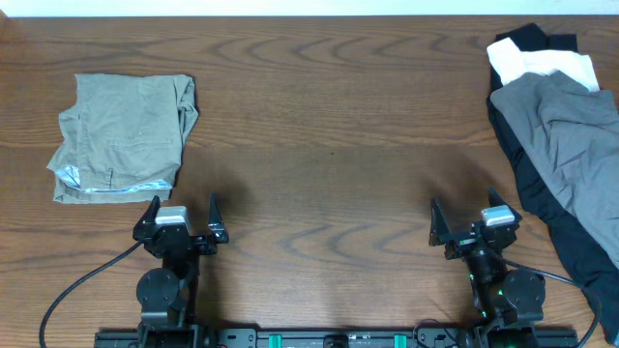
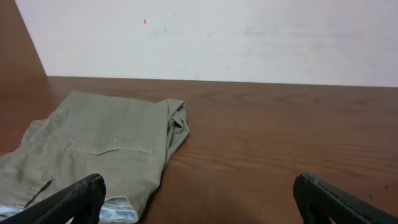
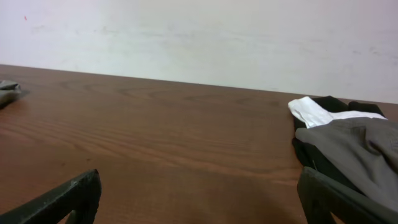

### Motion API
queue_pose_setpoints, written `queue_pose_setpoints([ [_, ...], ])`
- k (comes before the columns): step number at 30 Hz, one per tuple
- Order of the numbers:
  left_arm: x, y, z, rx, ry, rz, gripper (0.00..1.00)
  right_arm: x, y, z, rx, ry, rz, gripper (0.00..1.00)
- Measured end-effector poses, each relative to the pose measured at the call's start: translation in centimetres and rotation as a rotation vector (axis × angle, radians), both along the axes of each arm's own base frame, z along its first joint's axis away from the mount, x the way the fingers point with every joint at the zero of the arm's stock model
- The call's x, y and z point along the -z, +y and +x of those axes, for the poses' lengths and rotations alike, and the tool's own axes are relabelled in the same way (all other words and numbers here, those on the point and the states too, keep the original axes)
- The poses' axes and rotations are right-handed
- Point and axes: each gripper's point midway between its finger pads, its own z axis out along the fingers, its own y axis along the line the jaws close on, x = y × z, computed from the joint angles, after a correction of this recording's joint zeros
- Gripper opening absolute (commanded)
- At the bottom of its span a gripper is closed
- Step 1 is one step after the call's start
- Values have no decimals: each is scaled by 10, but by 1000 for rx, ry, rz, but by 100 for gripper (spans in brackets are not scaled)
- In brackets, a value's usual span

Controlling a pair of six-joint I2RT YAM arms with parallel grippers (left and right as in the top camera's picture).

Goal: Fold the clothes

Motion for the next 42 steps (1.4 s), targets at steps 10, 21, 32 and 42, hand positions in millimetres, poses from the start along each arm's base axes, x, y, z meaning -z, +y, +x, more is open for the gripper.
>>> queue_pose_setpoints([
  [10, 0, 0, 0, 0, 0, 0, 98, 0, 0, 0, 0, -1, 0, 99],
  [21, 1, 0, 0, -6, 7, -58, 98, 1, -5, 1, 33, 9, 10, 99],
  [32, -2, 0, 4, -15, 145, -83, 98, -37, -22, 5, 132, 93, 21, 99],
  [42, -33, -5, 18, -6, 383, -109, 98, -53, -24, 34, 162, 402, -34, 99],
])
